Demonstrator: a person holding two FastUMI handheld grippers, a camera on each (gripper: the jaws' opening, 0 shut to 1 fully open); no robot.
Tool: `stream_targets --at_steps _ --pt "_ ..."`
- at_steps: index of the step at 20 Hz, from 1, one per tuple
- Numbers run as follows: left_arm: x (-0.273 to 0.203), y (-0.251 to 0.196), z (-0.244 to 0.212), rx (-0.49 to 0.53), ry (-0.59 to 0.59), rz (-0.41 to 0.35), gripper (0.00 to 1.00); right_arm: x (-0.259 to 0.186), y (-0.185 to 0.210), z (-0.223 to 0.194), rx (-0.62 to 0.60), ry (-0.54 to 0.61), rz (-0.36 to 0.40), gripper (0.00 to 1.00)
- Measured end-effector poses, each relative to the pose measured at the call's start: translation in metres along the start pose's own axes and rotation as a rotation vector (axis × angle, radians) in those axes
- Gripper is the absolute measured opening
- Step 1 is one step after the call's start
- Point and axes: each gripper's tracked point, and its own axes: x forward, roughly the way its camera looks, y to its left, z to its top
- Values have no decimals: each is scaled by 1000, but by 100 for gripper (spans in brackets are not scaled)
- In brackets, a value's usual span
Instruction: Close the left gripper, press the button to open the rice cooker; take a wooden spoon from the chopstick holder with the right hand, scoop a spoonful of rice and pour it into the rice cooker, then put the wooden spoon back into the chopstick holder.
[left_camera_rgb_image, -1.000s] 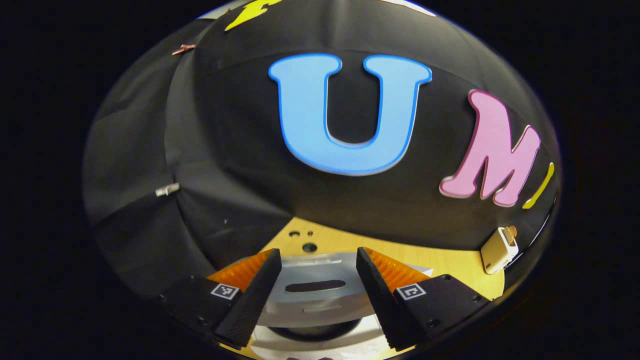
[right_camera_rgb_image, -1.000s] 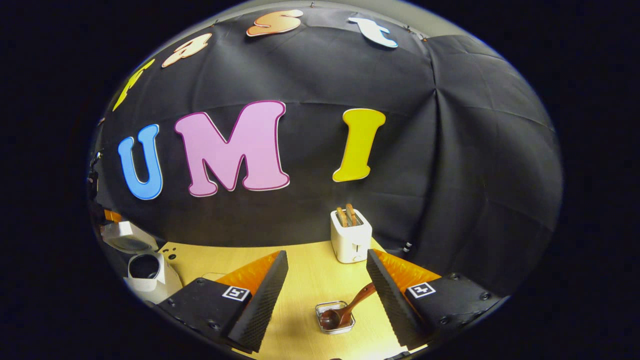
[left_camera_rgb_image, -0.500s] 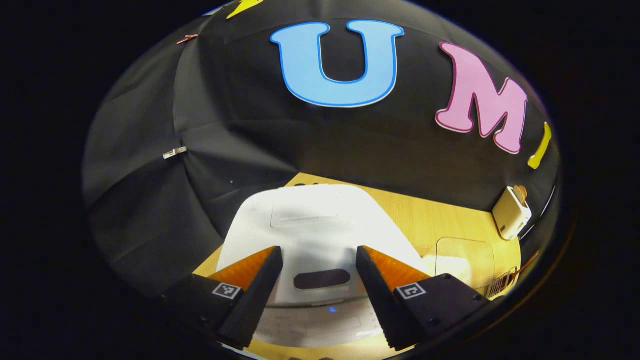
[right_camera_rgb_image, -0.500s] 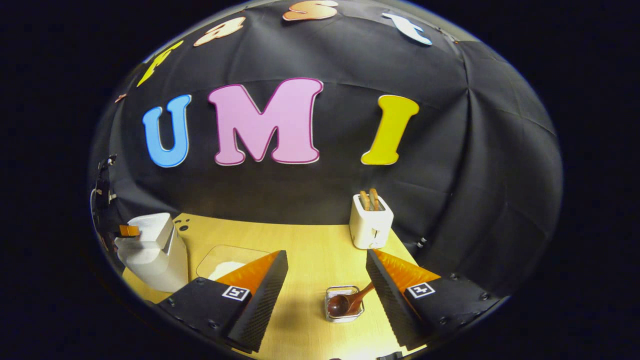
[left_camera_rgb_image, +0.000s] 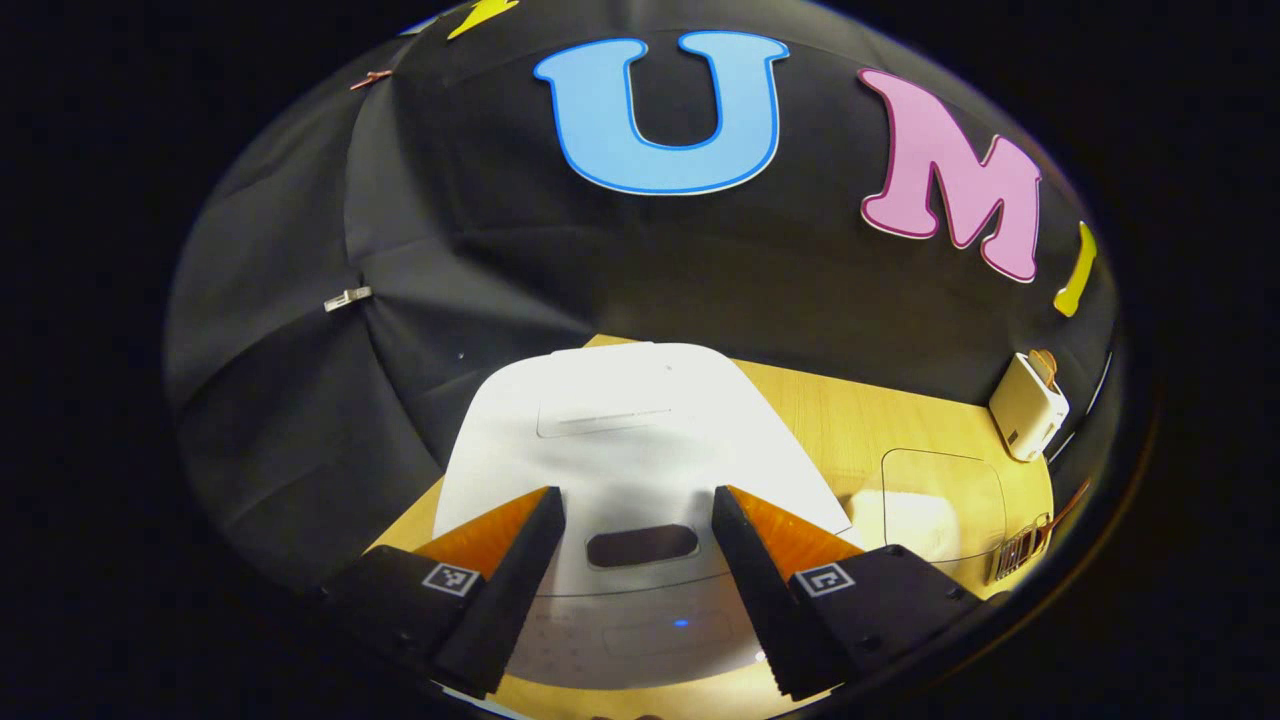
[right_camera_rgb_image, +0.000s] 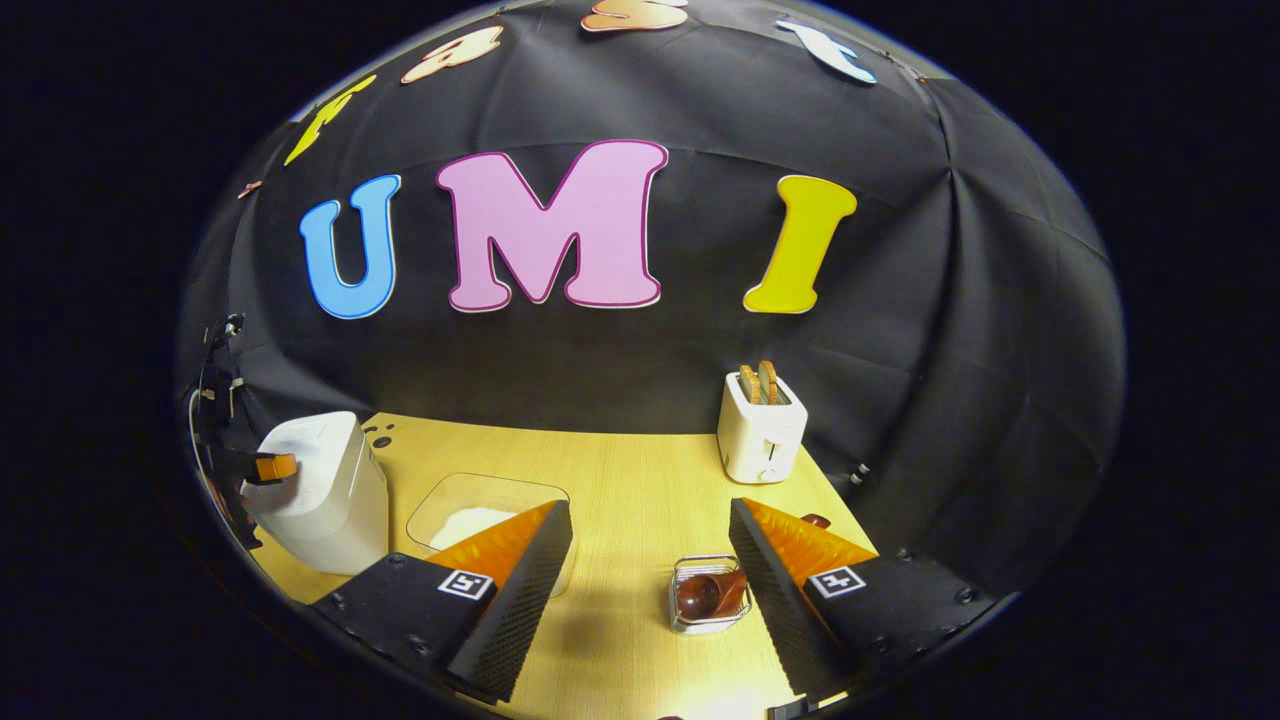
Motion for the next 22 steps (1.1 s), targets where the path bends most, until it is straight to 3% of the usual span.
stream_targets --at_steps 6,10,14,19,22 --pt "-16 2 10 -37 -69 16 97 -2 10 9 21 -24 29 98" --pt "-68 -2 50 -50 -255 -10 95 -9 13 18 48 -56 38 98" --pt "-132 -15 70 -31 -368 -22 96 -23 20 35 67 -133 54 97" --pt "-187 -64 78 9 -466 -156 96 -44 31 32 76 -158 60 98" --pt "-204 -91 66 38 -463 -248 96 -56 42 9 41 -112 75 98"
